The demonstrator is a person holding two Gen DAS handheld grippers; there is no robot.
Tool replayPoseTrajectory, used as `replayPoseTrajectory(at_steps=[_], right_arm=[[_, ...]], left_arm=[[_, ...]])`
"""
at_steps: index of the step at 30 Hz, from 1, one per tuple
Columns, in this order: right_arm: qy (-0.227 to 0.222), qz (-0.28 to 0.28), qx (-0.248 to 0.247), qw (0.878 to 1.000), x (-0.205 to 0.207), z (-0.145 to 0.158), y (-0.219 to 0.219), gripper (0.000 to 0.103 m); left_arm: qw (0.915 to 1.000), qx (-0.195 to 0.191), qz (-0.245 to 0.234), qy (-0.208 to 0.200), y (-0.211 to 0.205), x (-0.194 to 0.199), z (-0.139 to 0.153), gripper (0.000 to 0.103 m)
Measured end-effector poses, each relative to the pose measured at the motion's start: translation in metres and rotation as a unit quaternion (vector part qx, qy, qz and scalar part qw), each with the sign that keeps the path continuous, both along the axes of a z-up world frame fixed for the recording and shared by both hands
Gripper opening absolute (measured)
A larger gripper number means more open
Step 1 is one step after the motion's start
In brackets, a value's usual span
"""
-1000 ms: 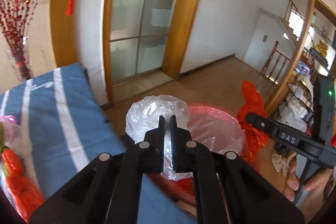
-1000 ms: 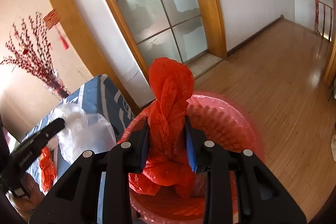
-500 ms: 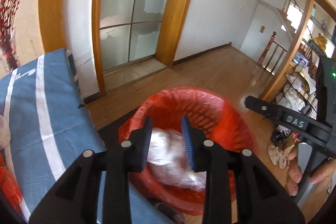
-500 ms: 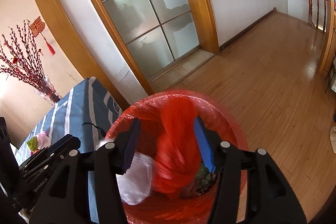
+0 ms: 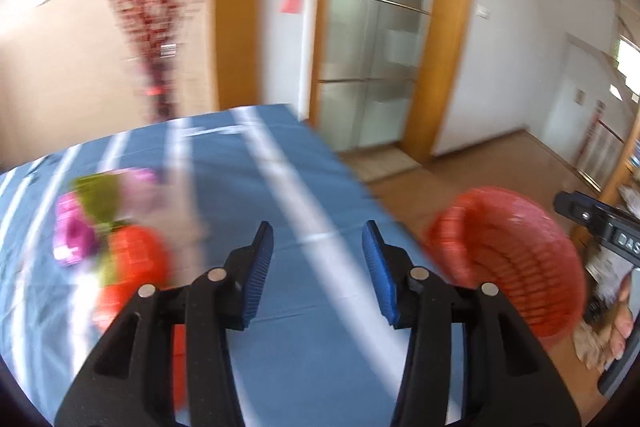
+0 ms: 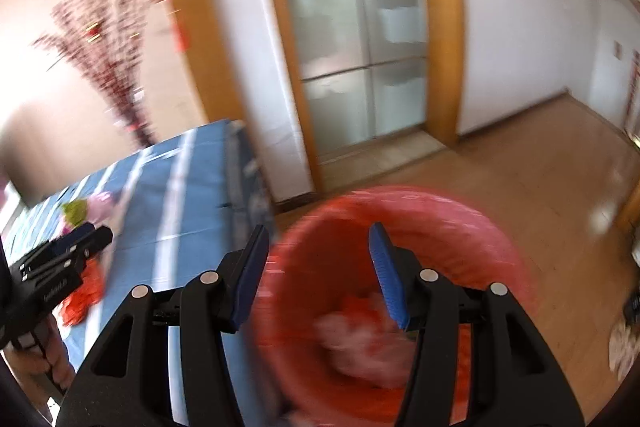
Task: Collect trash
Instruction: 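Grasp the green paw-print bag with the left tool while the right tool grasps a red bag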
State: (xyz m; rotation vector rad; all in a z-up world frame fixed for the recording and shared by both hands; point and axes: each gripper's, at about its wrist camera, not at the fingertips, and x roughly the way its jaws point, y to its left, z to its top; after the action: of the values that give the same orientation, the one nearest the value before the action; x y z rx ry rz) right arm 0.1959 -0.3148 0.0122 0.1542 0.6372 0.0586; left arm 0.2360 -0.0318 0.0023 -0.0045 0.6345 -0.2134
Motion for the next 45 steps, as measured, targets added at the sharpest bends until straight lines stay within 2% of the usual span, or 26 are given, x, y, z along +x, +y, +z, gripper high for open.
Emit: replayPoseTrajectory(at_steps=[5,13,19,23,25,26,28,32,37,42,45], right_arm=[[0.001,0.084,0.004,0.996,0.015,-0.002,0.078,0.053],[0.025,0.194,0.01,0.981,0.026,-0.018,0.191,0.053],[0.065,0.251,0.003,0.966,0.029,-0.036,0.258,0.05],[0.093,0.272,-0.037,0.957,0.031,-0.055,0.288,0.045],[0.119,0.276,-0.045,0.953,0.033,-0.07,0.291,0.023],[0.118,0.277,-0.033,0.953,0.032,-0.072,0.286,0.022],[0.12,0.274,-0.03,0.954,0.03,-0.071,0.278,0.011],[0.1,0.237,-0.056,0.965,0.029,-0.066,0.251,0.008],[0.093,0.175,-0.031,0.98,0.039,-0.059,0.192,0.008],[0.098,0.139,-0.004,0.985,0.044,-0.057,0.149,0.008],[0.103,0.135,0.002,0.985,0.048,-0.062,0.14,0.008]], left_arm=[[0.9964,0.021,0.081,-0.009,0.078,-0.009,0.003,0.05],[0.9825,0.03,0.184,0.002,0.183,-0.025,-0.002,0.053],[0.9751,0.019,0.221,0.015,0.228,-0.035,-0.01,0.054],[0.9739,0.011,0.225,0.025,0.239,-0.039,-0.015,0.054],[0.9746,0.009,0.222,0.026,0.238,-0.039,-0.016,0.054],[0.9752,0.008,0.22,0.026,0.237,-0.038,-0.016,0.054],[0.9771,0.009,0.211,0.025,0.23,-0.034,-0.015,0.054],[0.9827,0.004,0.184,0.025,0.209,-0.023,-0.013,0.054],[0.9903,0.004,0.134,0.036,0.162,0.008,-0.013,0.053],[0.991,0.023,0.119,0.058,0.127,0.044,-0.025,0.053],[0.9891,0.022,0.122,0.079,0.119,0.056,-0.034,0.053]])
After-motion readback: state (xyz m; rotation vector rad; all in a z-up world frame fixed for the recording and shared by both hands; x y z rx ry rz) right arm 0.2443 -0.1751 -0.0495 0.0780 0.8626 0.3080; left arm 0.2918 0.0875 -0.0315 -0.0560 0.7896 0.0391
